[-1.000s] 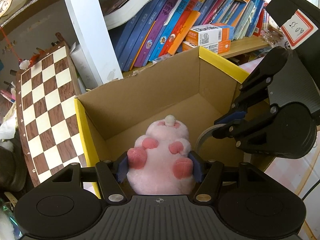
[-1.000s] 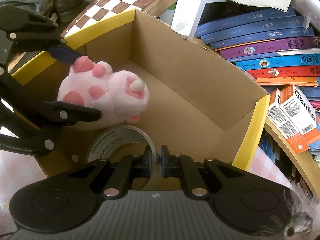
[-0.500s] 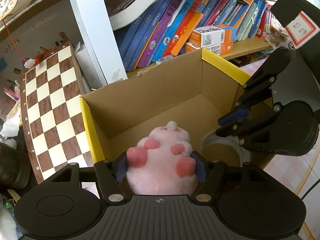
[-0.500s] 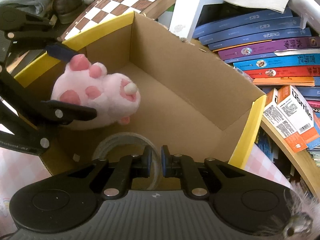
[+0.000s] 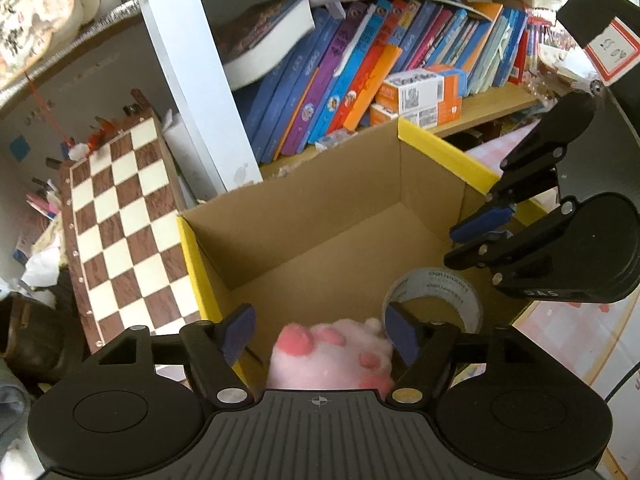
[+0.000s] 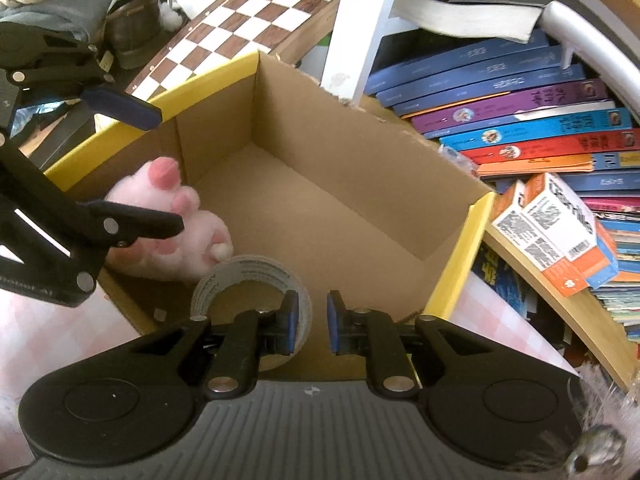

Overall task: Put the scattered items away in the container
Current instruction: 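Open the left gripper to drop the plush while the right gripper releases the tape roll into the box, then withdraw both tools from the box toward the items on the desk mat, then move the left tool toward the white charger while the right tool approaches the pink oblong item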

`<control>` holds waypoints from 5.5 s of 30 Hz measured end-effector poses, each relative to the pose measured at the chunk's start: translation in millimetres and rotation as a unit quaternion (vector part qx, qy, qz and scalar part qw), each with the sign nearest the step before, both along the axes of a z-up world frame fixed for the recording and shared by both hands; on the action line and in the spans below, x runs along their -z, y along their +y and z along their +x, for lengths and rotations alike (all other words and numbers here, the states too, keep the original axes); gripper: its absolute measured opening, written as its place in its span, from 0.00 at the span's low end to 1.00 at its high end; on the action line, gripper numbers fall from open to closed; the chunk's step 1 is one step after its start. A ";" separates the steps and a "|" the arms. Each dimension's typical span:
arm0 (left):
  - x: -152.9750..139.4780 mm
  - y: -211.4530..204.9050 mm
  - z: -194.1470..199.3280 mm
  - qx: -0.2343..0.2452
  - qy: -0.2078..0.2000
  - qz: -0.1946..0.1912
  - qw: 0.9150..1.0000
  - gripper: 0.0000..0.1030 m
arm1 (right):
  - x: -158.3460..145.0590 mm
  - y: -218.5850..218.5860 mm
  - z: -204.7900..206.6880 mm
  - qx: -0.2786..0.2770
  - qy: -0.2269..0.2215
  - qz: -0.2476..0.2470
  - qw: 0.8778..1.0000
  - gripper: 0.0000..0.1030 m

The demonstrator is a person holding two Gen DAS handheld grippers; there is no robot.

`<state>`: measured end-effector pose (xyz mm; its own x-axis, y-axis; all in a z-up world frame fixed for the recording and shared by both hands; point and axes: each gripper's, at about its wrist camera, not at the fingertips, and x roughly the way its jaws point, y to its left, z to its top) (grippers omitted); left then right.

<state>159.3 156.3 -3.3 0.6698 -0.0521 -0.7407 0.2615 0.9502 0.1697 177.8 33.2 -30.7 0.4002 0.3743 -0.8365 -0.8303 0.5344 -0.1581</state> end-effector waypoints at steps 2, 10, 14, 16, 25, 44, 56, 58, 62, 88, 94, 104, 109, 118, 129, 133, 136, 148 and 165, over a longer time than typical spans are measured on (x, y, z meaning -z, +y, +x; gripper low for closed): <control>-5.2 -0.3 -4.1 -0.001 -0.008 -0.001 1.000 0.72 | -5.4 -4.5 -3.8 0.005 -0.004 0.005 1.000 0.15; -31.5 -3.0 -32.1 -0.005 -0.047 -0.014 0.999 0.75 | -28.8 -29.2 -25.0 0.027 -0.019 0.032 0.999 0.20; -41.4 -6.5 -48.6 -0.003 -0.060 -0.023 0.998 0.76 | -38.7 -43.1 -38.1 0.038 -0.025 0.044 0.998 0.21; -43.7 -9.1 -56.6 -0.001 -0.063 -0.026 0.998 0.76 | -43.1 -50.0 -45.8 0.045 -0.026 0.051 0.997 0.21; -53.6 -20.3 -91.6 0.011 -0.077 -0.040 0.996 0.77 | -55.0 -83.4 -81.1 0.082 -0.028 0.073 0.994 0.24; -37.1 -39.9 -129.9 0.021 -0.061 -0.074 0.995 0.82 | -46.3 -148.8 -131.1 0.210 -0.002 0.130 0.969 0.37; -26.4 -70.1 -142.1 0.044 -0.045 -0.085 0.994 0.86 | -30.4 -175.0 -152.1 0.281 0.010 0.142 0.949 0.42; -24.4 -75.4 -143.0 0.048 -0.043 -0.084 0.994 0.86 | -28.4 -179.3 -156.4 0.291 0.006 0.141 0.946 0.43; -19.4 -85.6 -146.1 0.056 -0.039 -0.080 0.994 0.86 | -24.2 -186.6 -164.6 0.311 -0.007 0.136 0.941 0.50; -12.4 -118.8 -157.4 0.068 -0.053 -0.078 0.993 0.86 | -4.0 -215.9 -171.9 0.388 0.002 0.140 0.911 0.72; -9.1 -123.6 -156.3 0.076 -0.039 -0.073 0.994 0.86 | -2.1 -217.3 -169.4 0.393 0.001 0.140 0.909 0.75; -4.2 -135.0 -156.7 0.097 -0.019 -0.074 0.992 0.86 | 0.3 -221.1 -165.8 0.395 0.006 0.138 0.908 0.75; -1.4 -139.1 -152.7 0.096 -0.011 -0.078 0.992 0.86 | 1.6 -223.6 -162.9 0.393 0.007 0.134 0.910 0.75; 8.3 -156.3 -141.0 0.104 0.006 -0.077 0.991 0.86 | 8.0 -238.7 -150.3 0.402 0.014 0.131 0.906 0.75; 19.8 -183.0 -125.7 0.121 0.015 -0.061 0.991 0.86 | 18.4 -256.2 -129.2 0.408 0.027 0.130 0.903 0.75; 23.2 -187.7 -118.9 0.122 0.018 -0.060 0.991 0.86 | 20.5 -259.8 -120.0 0.407 0.026 0.131 0.904 0.75; 25.2 -191.3 -113.6 0.124 0.018 -0.060 0.990 0.86 | 21.1 -262.0 -113.0 0.405 0.018 0.130 0.905 0.75; 36.0 -209.5 -88.0 0.138 0.007 -0.065 0.988 0.85 | 23.1 -270.5 -84.1 0.402 -0.004 0.134 0.906 0.75; 55.0 -224.2 -62.8 0.141 0.016 -0.062 0.988 0.75 | 38.1 -277.7 -50.5 0.400 0.006 0.134 0.907 0.73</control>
